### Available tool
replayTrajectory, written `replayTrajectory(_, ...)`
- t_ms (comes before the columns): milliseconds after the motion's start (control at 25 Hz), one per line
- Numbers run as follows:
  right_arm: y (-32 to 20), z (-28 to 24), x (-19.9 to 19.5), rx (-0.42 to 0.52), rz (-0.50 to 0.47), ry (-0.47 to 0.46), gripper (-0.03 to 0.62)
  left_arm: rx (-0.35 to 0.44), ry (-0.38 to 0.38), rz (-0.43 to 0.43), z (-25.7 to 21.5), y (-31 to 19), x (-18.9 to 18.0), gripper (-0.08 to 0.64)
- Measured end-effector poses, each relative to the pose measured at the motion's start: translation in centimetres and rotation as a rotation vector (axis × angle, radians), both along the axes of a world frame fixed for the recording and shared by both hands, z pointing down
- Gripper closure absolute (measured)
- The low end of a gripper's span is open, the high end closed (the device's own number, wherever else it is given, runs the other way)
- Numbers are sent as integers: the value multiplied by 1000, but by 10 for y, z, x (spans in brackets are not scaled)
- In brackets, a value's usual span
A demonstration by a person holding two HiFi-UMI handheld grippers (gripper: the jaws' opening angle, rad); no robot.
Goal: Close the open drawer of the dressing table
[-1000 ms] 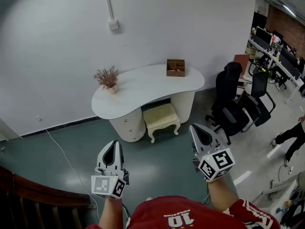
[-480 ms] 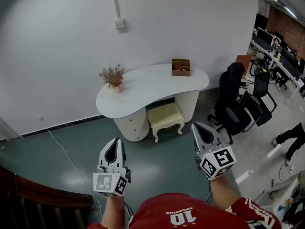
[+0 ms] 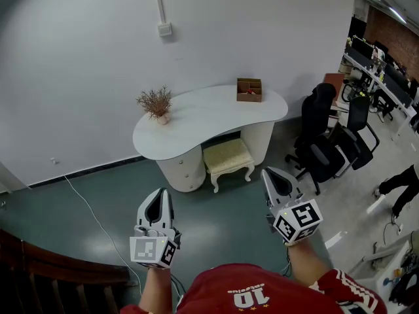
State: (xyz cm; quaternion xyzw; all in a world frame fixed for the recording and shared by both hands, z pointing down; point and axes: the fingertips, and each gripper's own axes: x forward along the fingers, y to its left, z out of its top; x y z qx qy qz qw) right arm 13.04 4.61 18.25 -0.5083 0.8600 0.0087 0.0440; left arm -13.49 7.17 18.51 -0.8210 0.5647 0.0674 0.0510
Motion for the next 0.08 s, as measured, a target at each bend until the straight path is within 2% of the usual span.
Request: replayTrajectory(80, 0, 0, -2, 2, 2, 2, 591, 0, 6, 4, 0, 1, -2, 561)
